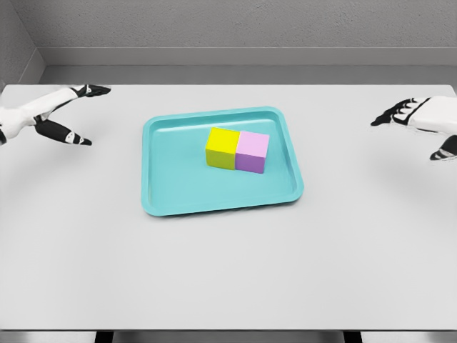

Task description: Push two cubes

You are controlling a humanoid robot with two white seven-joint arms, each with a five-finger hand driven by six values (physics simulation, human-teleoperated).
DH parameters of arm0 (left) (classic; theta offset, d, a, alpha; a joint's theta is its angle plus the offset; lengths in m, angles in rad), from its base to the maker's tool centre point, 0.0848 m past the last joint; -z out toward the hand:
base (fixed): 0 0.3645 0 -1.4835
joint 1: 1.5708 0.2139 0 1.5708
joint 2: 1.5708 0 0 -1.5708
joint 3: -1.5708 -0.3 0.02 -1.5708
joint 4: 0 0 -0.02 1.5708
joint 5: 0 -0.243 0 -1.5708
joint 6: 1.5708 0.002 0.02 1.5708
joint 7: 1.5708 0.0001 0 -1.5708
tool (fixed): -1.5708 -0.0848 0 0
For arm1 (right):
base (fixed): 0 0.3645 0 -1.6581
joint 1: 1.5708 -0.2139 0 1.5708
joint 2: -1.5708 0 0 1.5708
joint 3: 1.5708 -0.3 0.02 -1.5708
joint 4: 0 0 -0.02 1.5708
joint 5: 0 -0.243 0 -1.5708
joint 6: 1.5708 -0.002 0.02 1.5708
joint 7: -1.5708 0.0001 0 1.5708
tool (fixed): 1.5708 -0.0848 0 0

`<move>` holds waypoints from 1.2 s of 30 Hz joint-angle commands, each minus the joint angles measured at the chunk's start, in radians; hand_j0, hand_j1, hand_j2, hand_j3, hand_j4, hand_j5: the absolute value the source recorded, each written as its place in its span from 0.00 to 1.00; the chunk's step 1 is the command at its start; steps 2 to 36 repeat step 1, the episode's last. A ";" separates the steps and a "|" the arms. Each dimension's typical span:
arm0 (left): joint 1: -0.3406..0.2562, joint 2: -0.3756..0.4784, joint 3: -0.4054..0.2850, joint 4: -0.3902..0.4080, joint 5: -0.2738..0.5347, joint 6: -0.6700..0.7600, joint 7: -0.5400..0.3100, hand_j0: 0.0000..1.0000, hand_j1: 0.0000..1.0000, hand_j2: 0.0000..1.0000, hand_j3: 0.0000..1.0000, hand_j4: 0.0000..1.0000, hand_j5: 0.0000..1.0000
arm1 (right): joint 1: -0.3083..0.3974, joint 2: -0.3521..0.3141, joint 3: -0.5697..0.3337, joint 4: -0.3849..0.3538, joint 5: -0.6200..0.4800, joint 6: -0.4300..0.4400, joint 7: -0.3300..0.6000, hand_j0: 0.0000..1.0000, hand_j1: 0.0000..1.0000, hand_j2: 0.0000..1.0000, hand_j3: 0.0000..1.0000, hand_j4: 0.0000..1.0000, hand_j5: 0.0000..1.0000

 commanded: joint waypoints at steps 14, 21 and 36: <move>0.002 0.000 0.002 0.002 0.007 0.003 0.000 1.00 1.00 1.00 1.00 1.00 1.00 | 0.000 -0.019 -0.005 -0.002 -0.010 0.002 0.000 1.00 1.00 1.00 1.00 1.00 1.00; 0.002 0.000 0.002 0.002 0.007 0.003 0.000 1.00 1.00 1.00 1.00 1.00 1.00 | 0.000 -0.019 -0.005 -0.002 -0.010 0.002 0.000 1.00 1.00 1.00 1.00 1.00 1.00; 0.002 0.000 0.002 0.002 0.007 0.003 0.000 1.00 1.00 1.00 1.00 1.00 1.00 | 0.000 -0.019 -0.005 -0.002 -0.010 0.002 0.000 1.00 1.00 1.00 1.00 1.00 1.00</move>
